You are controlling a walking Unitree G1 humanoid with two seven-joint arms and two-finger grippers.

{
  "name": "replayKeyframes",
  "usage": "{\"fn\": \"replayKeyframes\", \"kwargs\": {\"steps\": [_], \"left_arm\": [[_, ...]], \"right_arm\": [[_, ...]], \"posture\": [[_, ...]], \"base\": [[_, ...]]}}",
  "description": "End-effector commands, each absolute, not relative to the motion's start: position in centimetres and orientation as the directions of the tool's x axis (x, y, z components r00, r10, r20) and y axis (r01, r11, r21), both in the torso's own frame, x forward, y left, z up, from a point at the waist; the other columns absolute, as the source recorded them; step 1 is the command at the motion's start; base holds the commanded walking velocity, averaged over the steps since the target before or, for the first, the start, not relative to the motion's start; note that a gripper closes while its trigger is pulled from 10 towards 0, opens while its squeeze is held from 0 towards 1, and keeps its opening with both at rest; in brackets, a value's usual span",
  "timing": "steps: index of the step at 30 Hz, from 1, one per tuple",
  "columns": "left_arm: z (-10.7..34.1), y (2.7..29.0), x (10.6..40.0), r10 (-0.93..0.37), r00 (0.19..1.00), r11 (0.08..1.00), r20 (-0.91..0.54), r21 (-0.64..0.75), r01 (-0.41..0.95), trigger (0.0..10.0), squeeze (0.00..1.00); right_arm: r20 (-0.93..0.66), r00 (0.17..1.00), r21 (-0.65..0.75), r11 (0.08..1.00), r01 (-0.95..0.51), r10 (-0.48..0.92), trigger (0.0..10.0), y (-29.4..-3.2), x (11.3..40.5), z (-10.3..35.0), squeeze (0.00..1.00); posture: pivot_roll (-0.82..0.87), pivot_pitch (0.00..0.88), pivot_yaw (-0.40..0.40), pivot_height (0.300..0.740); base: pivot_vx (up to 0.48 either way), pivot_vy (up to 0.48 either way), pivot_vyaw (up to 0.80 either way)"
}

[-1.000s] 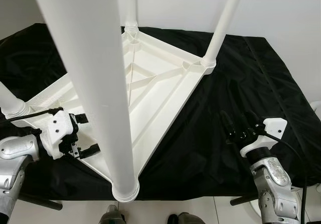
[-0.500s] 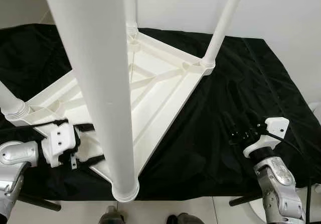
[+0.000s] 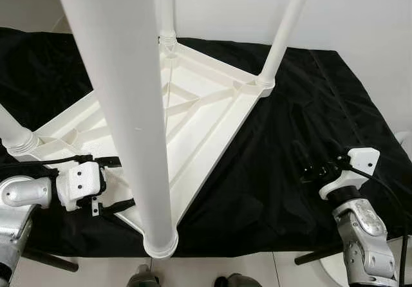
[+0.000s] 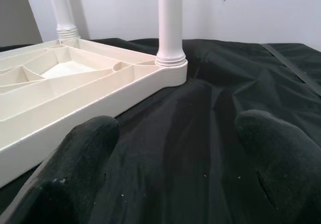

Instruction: Building children table

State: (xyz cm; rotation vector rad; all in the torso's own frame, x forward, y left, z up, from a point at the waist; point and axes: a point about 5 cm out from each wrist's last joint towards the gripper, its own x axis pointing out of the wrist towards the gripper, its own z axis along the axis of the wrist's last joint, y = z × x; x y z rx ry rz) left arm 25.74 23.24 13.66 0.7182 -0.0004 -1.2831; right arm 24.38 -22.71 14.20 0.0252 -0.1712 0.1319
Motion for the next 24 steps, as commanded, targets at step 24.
{"fn": "replayKeyframes", "kwargs": {"steps": [24], "left_arm": [[10.8,15.4,28.6,-0.905,0.312,0.214,-0.289,0.324,0.921,10.0,0.0]], "right_arm": [[0.189,0.976,0.04,0.992,-0.122,0.112,10.0,-22.3,24.2,14.6,0.0]], "posture": [[0.03,0.048,-0.027,0.74]], "base": [[0.0,0.0,0.0]]}}
